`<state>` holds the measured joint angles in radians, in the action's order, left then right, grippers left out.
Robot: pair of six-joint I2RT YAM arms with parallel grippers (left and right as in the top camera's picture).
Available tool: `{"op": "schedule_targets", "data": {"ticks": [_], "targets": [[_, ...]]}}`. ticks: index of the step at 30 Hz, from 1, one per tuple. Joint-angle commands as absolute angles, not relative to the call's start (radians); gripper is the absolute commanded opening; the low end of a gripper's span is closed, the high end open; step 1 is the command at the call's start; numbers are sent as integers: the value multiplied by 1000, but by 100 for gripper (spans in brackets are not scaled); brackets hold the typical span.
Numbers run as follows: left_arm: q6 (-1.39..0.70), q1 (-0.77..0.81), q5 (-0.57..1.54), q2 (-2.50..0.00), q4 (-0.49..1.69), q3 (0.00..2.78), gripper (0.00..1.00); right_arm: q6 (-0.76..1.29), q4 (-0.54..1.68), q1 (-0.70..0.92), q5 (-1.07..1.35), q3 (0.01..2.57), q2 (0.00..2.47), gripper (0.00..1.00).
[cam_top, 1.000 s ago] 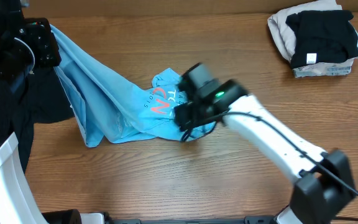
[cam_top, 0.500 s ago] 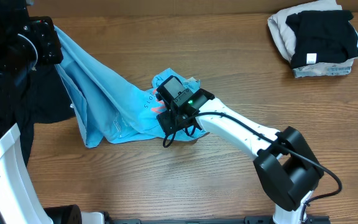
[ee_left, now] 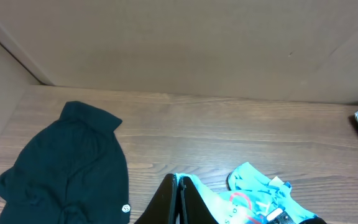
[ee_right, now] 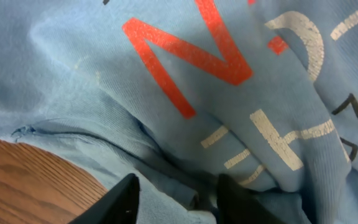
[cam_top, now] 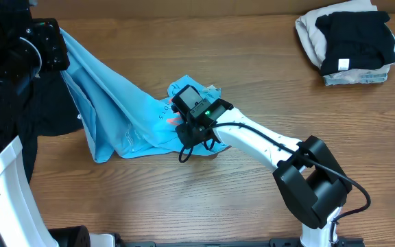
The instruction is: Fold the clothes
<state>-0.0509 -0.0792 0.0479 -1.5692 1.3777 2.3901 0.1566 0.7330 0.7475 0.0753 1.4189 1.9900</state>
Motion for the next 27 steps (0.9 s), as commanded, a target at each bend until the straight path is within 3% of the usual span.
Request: {"op": "schedule_targets", "data": {"ticks": [1,4,7,12,16,27], "targets": [[-36,-85,41,-1571,1376,2406,4,150,725,745,99,1420,2000,39],[-36,-85,41,-1571,1376,2406,4,147,719,745,110,1420,2000,26],[-36,-85,41,-1571,1377,2406,4,137,719,745,114,1420,2000,4],[-36,-85,41,-1571,1375,2406,4,137,746,734,113,1433,1980,4],[-36,-85,41,-1568,1352,2406,4,137,894,683,107,1526,1875,4],[-41,-86,-34,-1484,1263,2407,4,102,1238,374,20,1890,1463,4]]}}
